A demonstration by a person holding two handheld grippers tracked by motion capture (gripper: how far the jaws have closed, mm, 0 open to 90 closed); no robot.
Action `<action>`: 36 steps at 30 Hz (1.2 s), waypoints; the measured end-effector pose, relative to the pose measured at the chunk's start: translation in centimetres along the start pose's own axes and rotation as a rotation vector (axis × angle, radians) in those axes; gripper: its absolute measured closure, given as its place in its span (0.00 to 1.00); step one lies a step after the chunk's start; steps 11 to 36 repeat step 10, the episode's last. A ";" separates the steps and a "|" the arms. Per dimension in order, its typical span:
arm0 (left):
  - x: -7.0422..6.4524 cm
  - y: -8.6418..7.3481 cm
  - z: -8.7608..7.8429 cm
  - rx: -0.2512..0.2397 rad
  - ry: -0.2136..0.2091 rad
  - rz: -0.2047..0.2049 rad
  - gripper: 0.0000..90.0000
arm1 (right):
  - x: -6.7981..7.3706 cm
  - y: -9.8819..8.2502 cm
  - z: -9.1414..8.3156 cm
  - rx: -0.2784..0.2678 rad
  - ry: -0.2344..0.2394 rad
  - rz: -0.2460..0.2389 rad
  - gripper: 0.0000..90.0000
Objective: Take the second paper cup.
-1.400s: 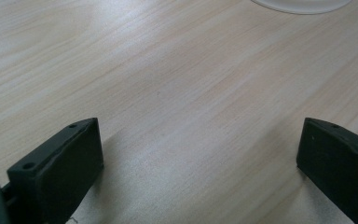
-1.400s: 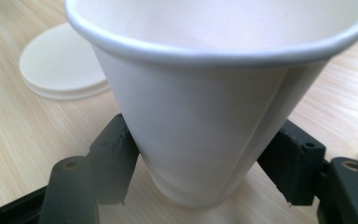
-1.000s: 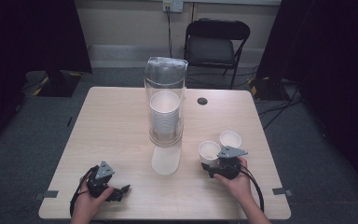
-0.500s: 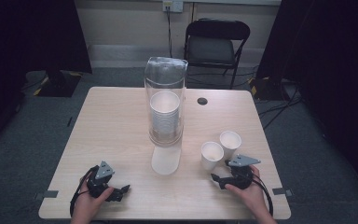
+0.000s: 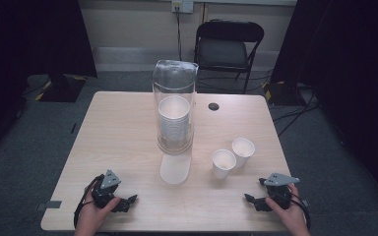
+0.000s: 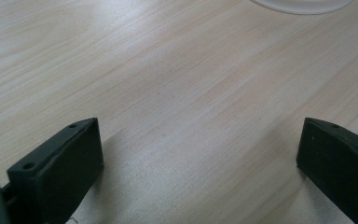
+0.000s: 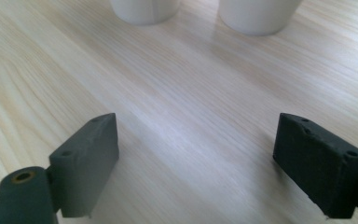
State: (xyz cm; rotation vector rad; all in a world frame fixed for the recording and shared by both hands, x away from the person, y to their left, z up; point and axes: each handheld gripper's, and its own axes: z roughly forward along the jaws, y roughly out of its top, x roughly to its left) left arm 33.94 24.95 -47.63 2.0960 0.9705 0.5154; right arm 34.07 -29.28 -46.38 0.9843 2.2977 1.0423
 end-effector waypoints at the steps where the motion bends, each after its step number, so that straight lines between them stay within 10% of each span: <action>1: 0.0 0.0 0.0 0.000 0.000 0.000 0.00 | -0.1 -0.1 -0.1 0.001 0.001 0.002 0.14; 36: 0.0 0.0 0.0 0.000 0.001 0.000 0.00 | -0.1 -0.1 -0.1 0.003 0.001 -0.001 0.14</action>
